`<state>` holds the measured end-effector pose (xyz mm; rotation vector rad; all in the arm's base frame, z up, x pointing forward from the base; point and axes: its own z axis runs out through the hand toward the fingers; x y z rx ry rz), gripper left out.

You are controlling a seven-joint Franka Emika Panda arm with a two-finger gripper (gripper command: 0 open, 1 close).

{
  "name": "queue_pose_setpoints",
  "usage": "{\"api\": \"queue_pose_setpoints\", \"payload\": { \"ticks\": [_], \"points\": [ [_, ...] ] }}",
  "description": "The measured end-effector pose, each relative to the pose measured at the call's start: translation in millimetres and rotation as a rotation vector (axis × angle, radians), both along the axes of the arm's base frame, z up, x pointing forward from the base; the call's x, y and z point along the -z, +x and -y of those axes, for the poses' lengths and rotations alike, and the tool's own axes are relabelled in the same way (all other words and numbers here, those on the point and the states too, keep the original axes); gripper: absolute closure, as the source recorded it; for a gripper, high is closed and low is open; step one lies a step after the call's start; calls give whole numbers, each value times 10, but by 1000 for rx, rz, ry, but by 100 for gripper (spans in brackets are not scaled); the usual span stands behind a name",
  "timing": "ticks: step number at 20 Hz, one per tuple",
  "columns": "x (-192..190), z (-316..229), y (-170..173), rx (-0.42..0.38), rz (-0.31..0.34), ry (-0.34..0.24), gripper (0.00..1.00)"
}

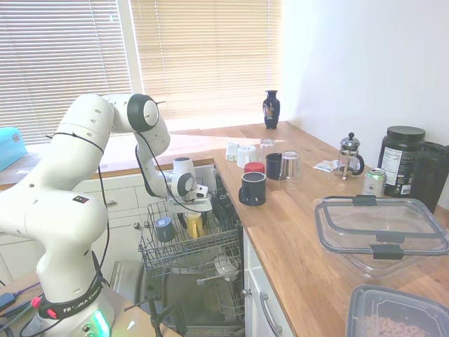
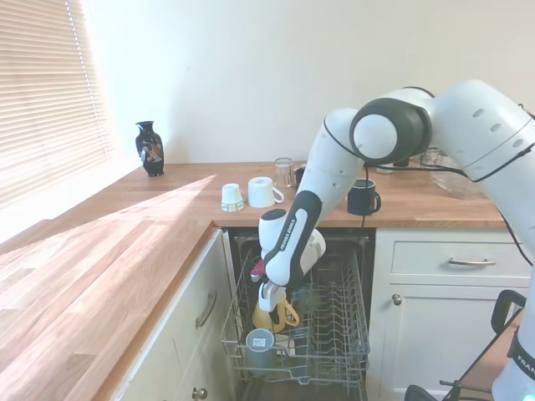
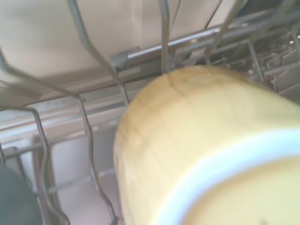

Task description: Move a mug from dishwasher to table

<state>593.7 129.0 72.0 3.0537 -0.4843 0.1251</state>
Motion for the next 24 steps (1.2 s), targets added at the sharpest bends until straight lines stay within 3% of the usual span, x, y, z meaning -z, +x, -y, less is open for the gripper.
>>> {"api": "queue_pose_setpoints", "payload": {
  "ticks": [14, 15, 24],
  "points": [
    [172, 7, 119, 8, -43, 20, 0],
    [173, 12, 120, 10, -43, 21, 100],
    [173, 70, 134, 31, -43, 28, 100]
  ]
}}
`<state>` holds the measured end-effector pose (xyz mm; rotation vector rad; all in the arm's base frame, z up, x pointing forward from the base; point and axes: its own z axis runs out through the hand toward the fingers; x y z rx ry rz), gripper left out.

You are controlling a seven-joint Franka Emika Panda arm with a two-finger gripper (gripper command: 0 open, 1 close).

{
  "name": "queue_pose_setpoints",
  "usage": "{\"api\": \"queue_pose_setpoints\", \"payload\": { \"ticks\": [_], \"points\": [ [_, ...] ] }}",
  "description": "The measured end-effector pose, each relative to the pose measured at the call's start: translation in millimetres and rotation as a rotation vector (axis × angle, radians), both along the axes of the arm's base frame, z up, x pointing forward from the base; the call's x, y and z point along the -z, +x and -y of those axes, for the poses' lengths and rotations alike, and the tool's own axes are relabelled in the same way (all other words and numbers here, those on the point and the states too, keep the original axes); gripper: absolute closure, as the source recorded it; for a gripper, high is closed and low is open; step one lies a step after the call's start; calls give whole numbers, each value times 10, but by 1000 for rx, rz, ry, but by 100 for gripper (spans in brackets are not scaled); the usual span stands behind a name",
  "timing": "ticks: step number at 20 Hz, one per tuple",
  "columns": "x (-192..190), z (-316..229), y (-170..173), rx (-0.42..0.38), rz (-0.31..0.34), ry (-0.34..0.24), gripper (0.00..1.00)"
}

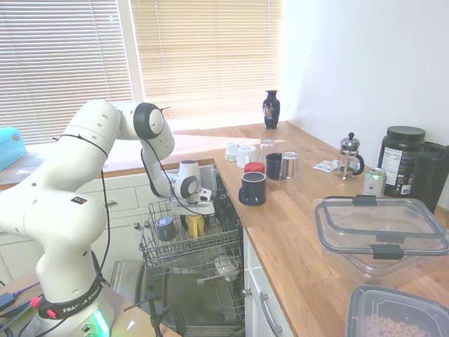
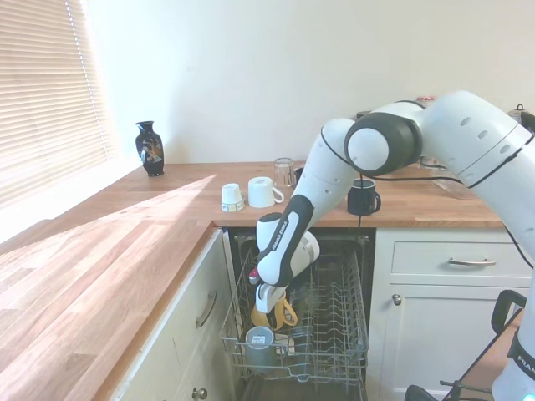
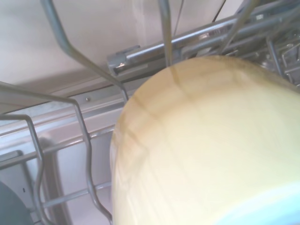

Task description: Move a mug from dishwasher to table

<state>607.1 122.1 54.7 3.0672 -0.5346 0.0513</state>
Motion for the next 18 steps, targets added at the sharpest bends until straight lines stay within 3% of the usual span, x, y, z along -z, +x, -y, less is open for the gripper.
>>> {"api": "queue_pose_setpoints", "payload": {
  "ticks": [18],
  "points": [
    [39, 134, -42, 18, -15, 2, 100]
  ]
}}
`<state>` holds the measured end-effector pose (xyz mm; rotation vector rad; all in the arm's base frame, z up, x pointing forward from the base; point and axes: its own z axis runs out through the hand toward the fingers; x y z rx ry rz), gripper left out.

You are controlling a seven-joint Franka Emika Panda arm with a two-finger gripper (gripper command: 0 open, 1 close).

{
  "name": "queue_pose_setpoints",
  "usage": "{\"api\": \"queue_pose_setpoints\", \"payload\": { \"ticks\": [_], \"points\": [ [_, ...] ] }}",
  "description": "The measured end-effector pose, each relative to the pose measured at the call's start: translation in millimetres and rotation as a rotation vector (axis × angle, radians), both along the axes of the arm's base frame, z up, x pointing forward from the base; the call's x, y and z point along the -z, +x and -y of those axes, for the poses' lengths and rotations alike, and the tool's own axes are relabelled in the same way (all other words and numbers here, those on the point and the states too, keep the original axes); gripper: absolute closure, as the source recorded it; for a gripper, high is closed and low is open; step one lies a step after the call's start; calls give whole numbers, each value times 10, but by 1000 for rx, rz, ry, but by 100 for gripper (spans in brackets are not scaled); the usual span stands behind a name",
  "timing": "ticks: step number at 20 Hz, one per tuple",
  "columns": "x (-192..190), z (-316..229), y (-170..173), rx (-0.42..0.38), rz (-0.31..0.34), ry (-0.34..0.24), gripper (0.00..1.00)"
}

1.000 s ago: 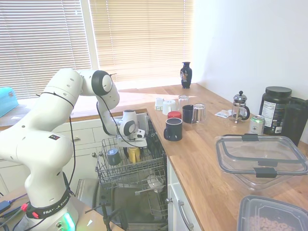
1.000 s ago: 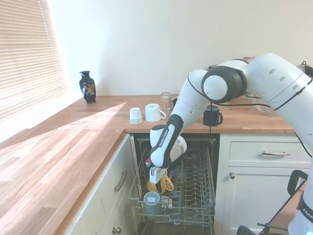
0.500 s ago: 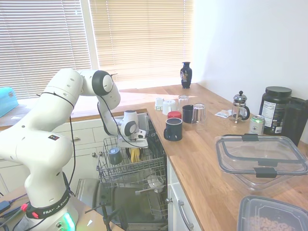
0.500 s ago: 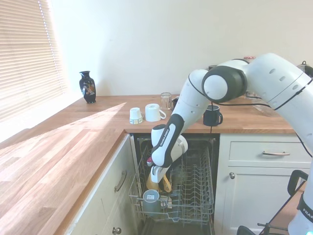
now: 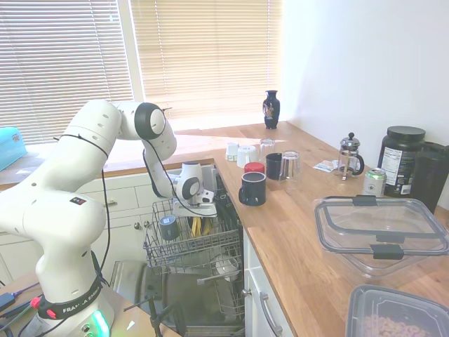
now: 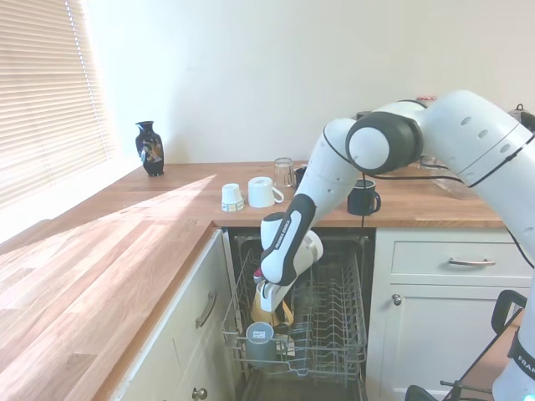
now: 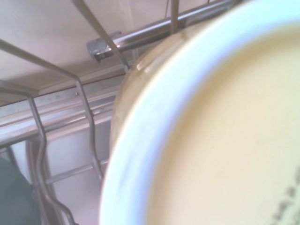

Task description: Move a mug from dishwasher to table

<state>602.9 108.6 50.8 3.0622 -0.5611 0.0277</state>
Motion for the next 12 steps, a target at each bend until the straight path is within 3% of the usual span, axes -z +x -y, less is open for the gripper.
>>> {"api": "queue_pose_setpoints", "payload": {
  "ticks": [12],
  "points": [
    [7, -15, -24, 3, -2, -5, 100]
  ]
}}
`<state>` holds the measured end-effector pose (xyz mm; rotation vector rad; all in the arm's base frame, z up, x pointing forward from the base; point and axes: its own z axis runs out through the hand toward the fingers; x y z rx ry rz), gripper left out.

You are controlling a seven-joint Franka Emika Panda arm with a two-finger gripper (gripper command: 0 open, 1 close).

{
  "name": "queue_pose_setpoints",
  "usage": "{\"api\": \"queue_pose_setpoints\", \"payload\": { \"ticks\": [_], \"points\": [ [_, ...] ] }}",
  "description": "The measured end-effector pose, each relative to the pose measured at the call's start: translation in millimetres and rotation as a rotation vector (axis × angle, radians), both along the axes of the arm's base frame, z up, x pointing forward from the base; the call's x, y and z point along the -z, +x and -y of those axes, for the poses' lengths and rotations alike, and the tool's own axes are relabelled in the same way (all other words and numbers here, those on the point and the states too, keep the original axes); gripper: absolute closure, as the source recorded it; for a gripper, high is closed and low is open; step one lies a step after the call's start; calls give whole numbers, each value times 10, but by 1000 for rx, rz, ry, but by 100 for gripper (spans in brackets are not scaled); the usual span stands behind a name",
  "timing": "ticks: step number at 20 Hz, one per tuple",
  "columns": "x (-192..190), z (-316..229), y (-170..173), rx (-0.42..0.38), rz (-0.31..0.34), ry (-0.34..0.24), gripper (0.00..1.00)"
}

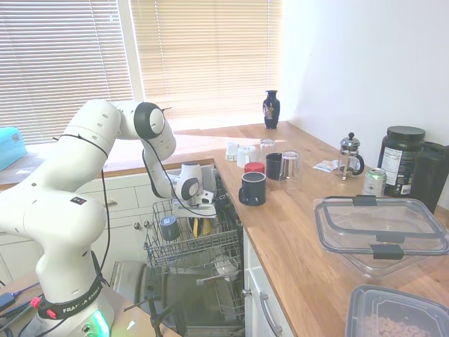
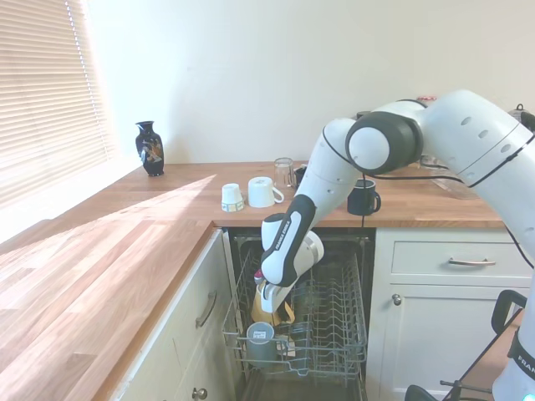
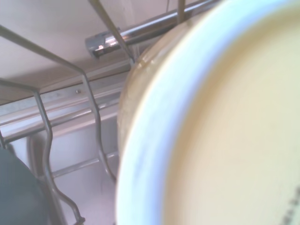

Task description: Move a mug from dishwasher to table

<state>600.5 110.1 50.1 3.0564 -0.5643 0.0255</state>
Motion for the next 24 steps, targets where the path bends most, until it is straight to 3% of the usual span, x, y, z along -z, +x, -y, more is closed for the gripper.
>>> {"api": "queue_pose_setpoints", "payload": {
  "ticks": [9, 24],
  "points": [
    [-149, 92, -171, 29, 42, -3, 100],
    [-1229, 37, -610, 73, 134, -49, 100]
  ]
}}
